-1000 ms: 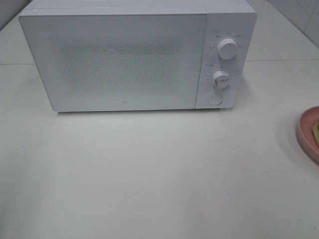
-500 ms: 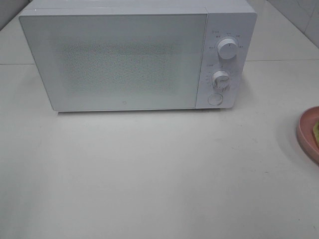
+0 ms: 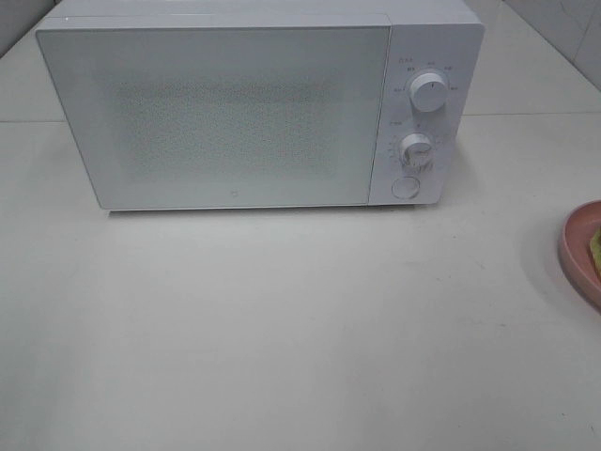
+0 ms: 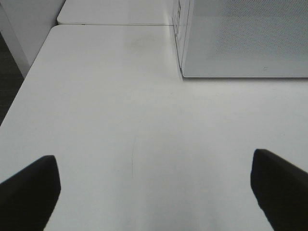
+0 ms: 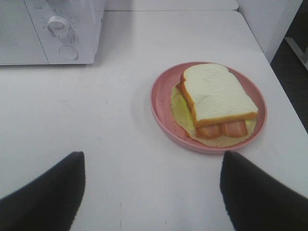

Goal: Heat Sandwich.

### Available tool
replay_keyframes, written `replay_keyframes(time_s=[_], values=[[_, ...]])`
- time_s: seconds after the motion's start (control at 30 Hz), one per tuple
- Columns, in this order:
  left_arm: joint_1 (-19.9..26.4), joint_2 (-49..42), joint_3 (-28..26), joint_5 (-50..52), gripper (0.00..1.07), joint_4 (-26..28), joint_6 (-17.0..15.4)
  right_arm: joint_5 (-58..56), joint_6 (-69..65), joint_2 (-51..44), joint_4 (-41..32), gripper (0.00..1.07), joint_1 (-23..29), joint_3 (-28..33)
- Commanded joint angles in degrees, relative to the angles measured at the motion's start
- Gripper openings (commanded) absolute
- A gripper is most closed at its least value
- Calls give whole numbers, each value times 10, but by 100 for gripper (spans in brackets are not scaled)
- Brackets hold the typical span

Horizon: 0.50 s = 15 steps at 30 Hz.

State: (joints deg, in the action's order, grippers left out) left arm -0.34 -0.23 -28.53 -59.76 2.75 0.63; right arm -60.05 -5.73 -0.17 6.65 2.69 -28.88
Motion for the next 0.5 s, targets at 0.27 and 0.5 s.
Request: replay_keyframes(time_s=[0.27,0.5], values=[[2,-17,2,5,101,5,1,3,6,-15,1,76,2,0],[2,-16,2,5,101,5,1,3,6,-15,1,76,2,0]])
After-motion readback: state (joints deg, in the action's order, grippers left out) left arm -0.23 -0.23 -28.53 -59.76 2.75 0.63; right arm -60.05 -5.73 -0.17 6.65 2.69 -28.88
